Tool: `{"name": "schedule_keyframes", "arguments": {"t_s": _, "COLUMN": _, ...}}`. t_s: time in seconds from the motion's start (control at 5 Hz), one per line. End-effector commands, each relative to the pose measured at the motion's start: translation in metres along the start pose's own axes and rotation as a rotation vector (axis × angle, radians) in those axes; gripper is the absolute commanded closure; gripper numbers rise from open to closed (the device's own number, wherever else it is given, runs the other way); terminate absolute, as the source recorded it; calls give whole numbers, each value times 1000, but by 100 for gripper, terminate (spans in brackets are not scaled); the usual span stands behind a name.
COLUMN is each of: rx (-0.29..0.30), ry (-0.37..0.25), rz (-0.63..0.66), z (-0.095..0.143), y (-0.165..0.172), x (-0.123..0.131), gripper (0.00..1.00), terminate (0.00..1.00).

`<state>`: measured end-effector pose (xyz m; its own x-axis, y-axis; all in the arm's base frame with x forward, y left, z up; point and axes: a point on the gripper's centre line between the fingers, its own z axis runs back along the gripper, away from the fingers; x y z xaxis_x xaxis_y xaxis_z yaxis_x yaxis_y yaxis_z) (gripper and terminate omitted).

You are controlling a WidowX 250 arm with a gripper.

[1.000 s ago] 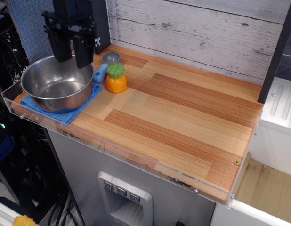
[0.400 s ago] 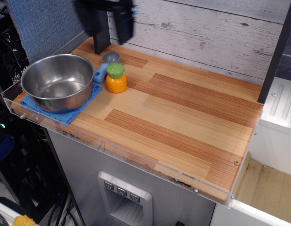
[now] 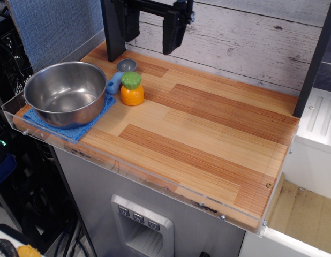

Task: Move the bowl on top of the cloth.

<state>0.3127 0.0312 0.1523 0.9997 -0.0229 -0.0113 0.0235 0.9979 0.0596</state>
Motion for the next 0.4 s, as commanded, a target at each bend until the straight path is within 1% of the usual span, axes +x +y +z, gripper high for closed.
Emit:
{"name": "schedule_keyframes", "arguments": {"t_s": 0.0, "rx": 23, "ry": -10, "rz": -10, "z": 9, "y": -4, "x": -4, "gripper": 0, "terminate": 0}}
{"name": "schedule_keyframes", "arguments": {"t_s": 0.2, "rx": 23, "ry": -10, "rz": -10, "z": 9, "y": -4, "x": -4, "gripper": 0, "terminate": 100}}
